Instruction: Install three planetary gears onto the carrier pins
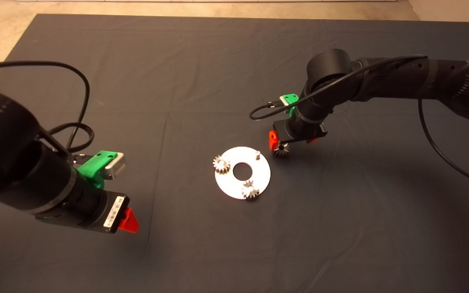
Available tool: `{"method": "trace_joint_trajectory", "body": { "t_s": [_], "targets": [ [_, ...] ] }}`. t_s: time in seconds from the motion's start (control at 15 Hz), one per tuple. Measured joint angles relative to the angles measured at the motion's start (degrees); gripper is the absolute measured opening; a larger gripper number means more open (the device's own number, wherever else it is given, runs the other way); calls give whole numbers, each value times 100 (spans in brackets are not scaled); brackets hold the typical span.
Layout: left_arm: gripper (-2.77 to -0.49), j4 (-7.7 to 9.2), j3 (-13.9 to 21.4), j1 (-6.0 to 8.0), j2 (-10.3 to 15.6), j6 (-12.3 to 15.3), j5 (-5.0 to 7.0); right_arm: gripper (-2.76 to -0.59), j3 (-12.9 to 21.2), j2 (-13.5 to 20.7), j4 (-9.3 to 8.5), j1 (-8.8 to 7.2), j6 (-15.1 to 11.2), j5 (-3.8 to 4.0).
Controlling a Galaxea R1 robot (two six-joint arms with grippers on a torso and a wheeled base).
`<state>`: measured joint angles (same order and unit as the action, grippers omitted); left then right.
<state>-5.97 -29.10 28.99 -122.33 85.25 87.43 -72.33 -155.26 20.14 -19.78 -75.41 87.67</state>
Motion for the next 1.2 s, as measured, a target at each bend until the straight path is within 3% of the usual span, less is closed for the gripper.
{"method": "trace_joint_trajectory", "body": {
  "t_s": [0.67, 1.2],
  "targets": [
    [-108, 0, 0, -2, 0, 0, -2, -76, -29, -13, 0, 183, 0, 0],
    [-108, 2, 72, 0, 11, 39, 0, -76, -224, -22, -2, 183, 0, 0]
  ]
}}
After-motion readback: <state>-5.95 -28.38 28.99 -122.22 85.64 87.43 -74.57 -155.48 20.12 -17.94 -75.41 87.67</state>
